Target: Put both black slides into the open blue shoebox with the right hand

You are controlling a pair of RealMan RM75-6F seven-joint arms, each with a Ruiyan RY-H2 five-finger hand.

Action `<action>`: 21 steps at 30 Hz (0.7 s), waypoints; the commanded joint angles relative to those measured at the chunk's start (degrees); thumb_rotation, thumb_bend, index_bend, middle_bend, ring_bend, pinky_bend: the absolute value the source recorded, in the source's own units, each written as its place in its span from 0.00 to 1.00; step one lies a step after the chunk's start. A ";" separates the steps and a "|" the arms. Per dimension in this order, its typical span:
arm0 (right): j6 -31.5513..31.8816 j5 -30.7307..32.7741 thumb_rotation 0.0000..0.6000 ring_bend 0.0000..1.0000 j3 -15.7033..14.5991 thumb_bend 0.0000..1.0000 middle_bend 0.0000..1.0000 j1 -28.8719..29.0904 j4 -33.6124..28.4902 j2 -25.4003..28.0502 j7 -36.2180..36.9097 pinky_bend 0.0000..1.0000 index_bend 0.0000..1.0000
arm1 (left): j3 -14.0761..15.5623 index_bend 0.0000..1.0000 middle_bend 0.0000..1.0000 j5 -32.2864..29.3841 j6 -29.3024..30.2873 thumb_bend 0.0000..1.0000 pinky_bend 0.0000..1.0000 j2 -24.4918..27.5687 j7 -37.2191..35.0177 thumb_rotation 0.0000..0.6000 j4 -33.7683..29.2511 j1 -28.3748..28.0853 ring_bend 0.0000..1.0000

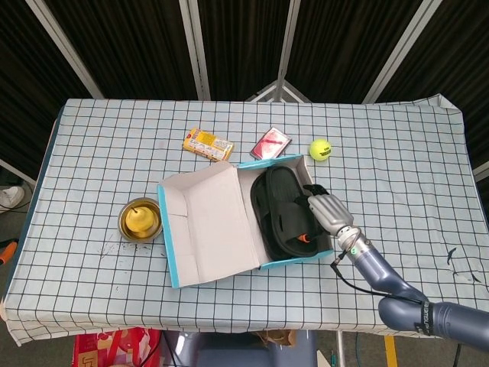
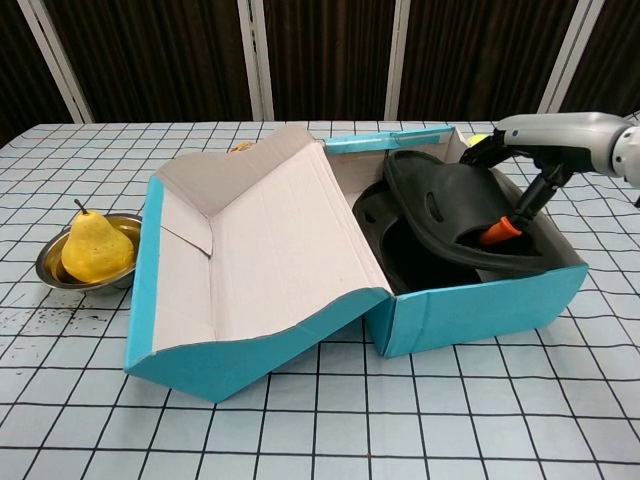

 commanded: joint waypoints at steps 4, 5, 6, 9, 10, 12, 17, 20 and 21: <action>2.14 2.18 1.00 0.09 0.39 0.20 0.39 0.53 2.17 -2.63 -2.78 0.00 0.49 | -0.07 0.00 0.00 -0.12 -0.03 0.32 0.07 0.00 -0.22 1.00 0.12 0.01 0.00; 2.45 2.57 1.00 0.09 0.61 0.20 0.39 0.59 2.60 -3.13 -2.94 0.00 0.49 | -0.07 0.00 0.00 -0.13 -0.01 0.32 0.07 0.00 -0.27 1.00 0.15 0.02 0.00; 2.62 2.80 1.00 0.09 0.73 0.20 0.39 0.63 2.89 -3.45 -3.04 0.00 0.49 | -0.09 0.00 0.00 -0.14 -0.01 0.32 0.07 0.01 -0.29 1.00 0.17 0.02 0.00; 2.83 3.82 1.00 0.09 0.92 0.20 0.39 0.76 3.87 -4.47 -3.51 0.00 0.49 | -0.08 0.00 0.00 -0.18 -0.07 0.32 0.07 -0.01 -0.40 1.00 0.25 0.02 0.00; 2.85 4.14 1.00 0.09 0.89 0.20 0.39 0.78 4.19 -4.78 -3.73 0.00 0.49 | -0.08 0.00 0.00 -0.21 -0.10 0.32 0.07 -0.01 -0.41 1.00 0.30 0.02 0.00; 2.77 4.68 1.00 0.09 0.72 0.20 0.39 0.83 4.75 -5.28 -4.23 0.00 0.49 | -0.09 0.00 0.00 -0.20 -0.16 0.32 0.07 -0.03 -0.42 1.00 0.32 -0.02 0.00; 2.16 5.87 1.00 0.09 0.37 0.20 0.39 0.88 5.85 -6.17 -4.88 0.00 0.49 | -0.07 0.00 0.00 -0.20 -0.25 0.32 0.07 -0.08 -0.34 1.00 0.35 -0.07 0.00; 2.11 5.88 1.00 0.09 0.29 0.20 0.39 0.80 6.28 -6.51 -4.95 0.00 0.49 | -0.07 0.00 0.00 -0.16 -0.25 0.32 0.07 -0.11 -0.23 1.00 0.31 -0.11 0.00; 2.14 5.84 1.00 0.09 0.27 0.20 0.39 0.77 6.34 -6.57 -4.99 0.00 0.49 | -0.06 0.00 0.00 -0.16 -0.26 0.32 0.07 -0.11 -0.20 1.00 0.29 -0.11 0.00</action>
